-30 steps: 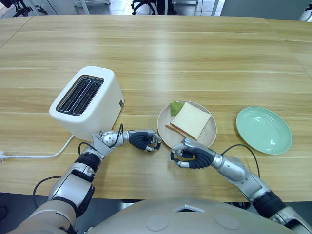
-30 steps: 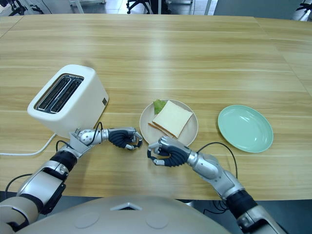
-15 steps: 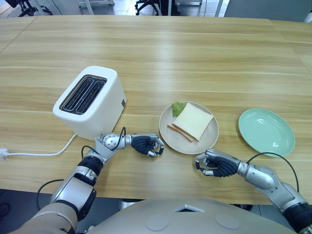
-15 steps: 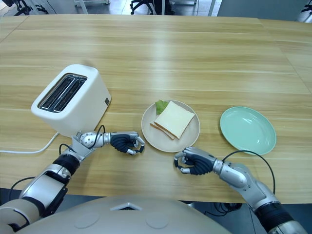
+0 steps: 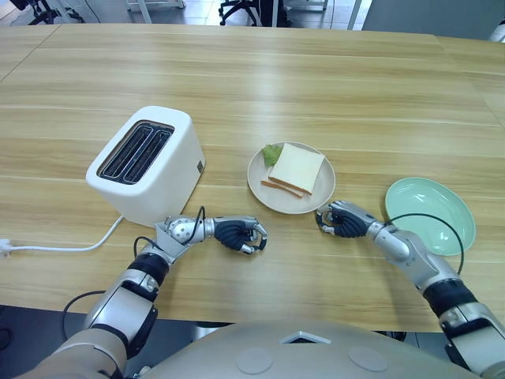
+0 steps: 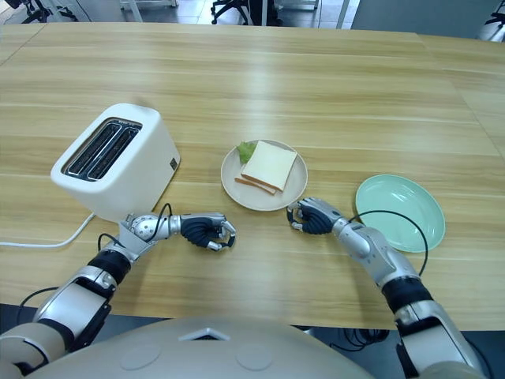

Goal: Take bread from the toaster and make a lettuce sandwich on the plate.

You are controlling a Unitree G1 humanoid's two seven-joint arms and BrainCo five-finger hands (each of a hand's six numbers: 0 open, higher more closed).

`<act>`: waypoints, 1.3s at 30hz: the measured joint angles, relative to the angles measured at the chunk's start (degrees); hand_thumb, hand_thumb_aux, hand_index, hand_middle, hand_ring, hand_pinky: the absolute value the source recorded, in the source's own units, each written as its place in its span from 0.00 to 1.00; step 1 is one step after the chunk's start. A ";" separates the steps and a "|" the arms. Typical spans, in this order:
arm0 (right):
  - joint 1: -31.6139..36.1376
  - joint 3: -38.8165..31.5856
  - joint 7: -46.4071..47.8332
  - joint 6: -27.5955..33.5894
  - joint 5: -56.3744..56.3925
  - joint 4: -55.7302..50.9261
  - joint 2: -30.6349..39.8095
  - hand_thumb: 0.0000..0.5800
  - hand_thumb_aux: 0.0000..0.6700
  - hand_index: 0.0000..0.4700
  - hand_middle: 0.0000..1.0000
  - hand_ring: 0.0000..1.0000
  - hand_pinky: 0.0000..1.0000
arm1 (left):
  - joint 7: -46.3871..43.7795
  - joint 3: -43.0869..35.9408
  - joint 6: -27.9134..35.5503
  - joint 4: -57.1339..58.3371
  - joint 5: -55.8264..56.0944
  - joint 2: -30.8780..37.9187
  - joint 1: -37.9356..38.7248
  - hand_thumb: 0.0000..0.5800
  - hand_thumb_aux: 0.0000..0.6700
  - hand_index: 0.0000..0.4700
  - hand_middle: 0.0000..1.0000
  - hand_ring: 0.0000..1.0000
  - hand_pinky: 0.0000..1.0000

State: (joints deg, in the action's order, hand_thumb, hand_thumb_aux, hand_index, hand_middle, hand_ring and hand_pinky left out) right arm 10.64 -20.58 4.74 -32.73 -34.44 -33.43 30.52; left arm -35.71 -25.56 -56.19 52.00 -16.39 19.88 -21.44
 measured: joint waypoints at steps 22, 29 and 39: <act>13.36 2.61 -24.02 -16.04 5.42 -27.87 -13.57 0.00 0.00 0.00 0.64 0.64 0.64 | 37.18 6.50 1.62 15.82 -6.26 -4.30 -11.13 0.00 0.00 0.00 0.00 0.00 0.00; 10.02 9.92 -11.28 -26.27 23.16 -22.73 -13.82 0.00 0.00 0.00 0.45 0.45 0.45 | 8.32 16.99 -2.23 11.56 18.76 -8.52 -7.64 0.00 0.00 0.00 0.00 0.00 0.00; 2.16 15.00 17.60 -22.11 56.33 -4.32 -15.86 0.00 0.00 0.00 0.22 0.22 0.22 | -24.39 30.25 25.59 -19.61 59.13 -12.15 0.76 0.00 0.00 0.00 0.00 0.00 0.00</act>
